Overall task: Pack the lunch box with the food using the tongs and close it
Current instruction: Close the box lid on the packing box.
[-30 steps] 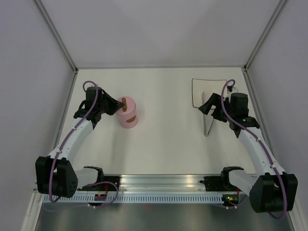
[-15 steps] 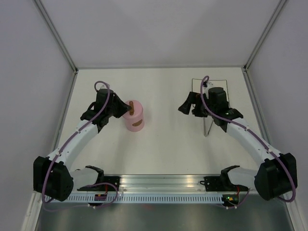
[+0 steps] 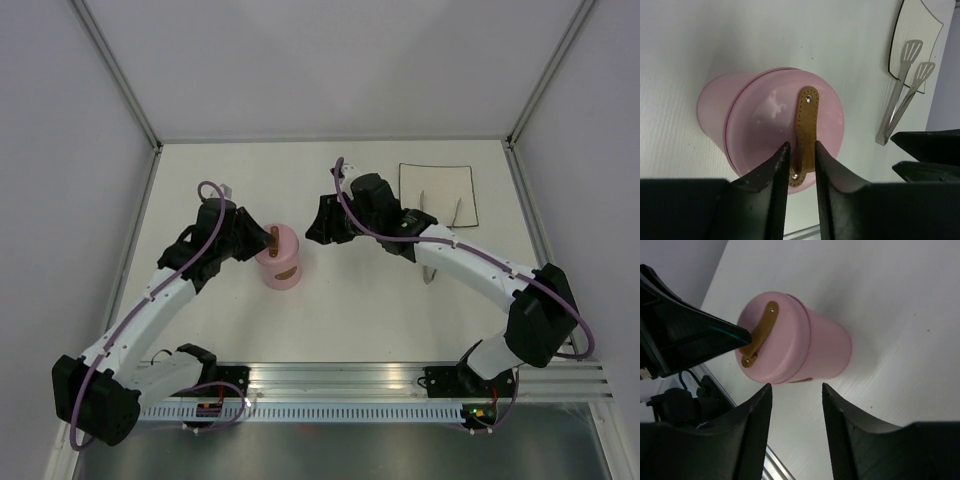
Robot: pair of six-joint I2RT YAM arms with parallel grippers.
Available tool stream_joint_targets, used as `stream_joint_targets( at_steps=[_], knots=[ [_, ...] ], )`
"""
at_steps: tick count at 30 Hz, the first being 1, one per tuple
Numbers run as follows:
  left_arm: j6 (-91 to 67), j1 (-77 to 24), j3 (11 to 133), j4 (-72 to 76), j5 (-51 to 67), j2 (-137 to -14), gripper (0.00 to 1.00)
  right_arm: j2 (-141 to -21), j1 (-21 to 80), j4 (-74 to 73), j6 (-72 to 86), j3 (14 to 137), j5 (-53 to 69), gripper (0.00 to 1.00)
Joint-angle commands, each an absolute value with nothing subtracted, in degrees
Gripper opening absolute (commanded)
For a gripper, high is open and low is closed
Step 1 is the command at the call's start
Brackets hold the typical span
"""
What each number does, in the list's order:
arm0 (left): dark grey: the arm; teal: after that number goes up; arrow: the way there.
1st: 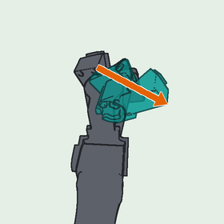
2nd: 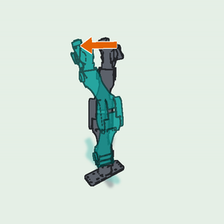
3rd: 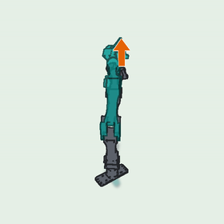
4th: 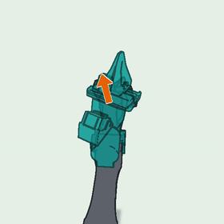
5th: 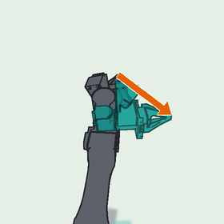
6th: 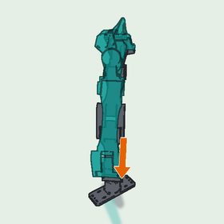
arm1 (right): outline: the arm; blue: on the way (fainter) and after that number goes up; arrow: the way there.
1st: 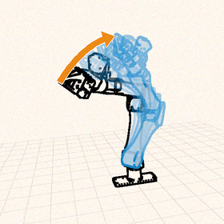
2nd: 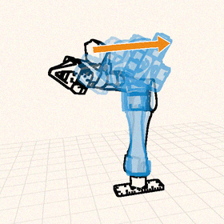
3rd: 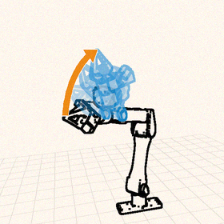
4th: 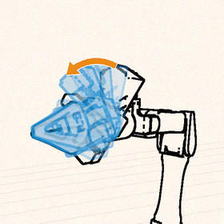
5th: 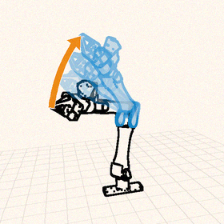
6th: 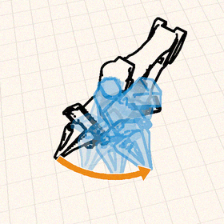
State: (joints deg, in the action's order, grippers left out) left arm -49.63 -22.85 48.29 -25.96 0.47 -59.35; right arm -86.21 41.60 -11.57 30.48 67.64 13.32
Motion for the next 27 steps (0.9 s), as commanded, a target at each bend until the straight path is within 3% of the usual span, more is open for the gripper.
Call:
stream_joint_targets(
  at_steps=[1,7,9,12,16,27],
  knots=[
    [-42.47,-22.68,56.73,-33.73,3.69,-61.08,0.34,-88.23,44.37,-11.33,30.50,74.17,11.52,0.48],
    [-36.14,-22.59,66.00,-37.88,0.28,-61.00,0.41,-92.36,48.24,-12.30,30.85,80.59,10.55,0.15],
    [-35.25,-21.89,66.97,-38.84,-5.08,-60.30,0.37,-93.51,48.86,-12.48,31.29,81.91,10.37,0.07],
    [-34.98,-21.01,66.89,-39.46,-7.03,-60.99,0.18,-94.39,49.57,-12.92,31.38,83.14,9.41,0.04],
    [-36.82,-20.92,63.47,-38.85,-6.95,-63.45,0.07,-95.53,50.27,-13.01,30.76,82.80,8.35,0.04],
    [-39.90,-20.92,49.49,-30.94,-0.26,-69.52,0.02,-100.64,51.94,-13.80,31.46,74.27,5.36,0.01]
  ],
)
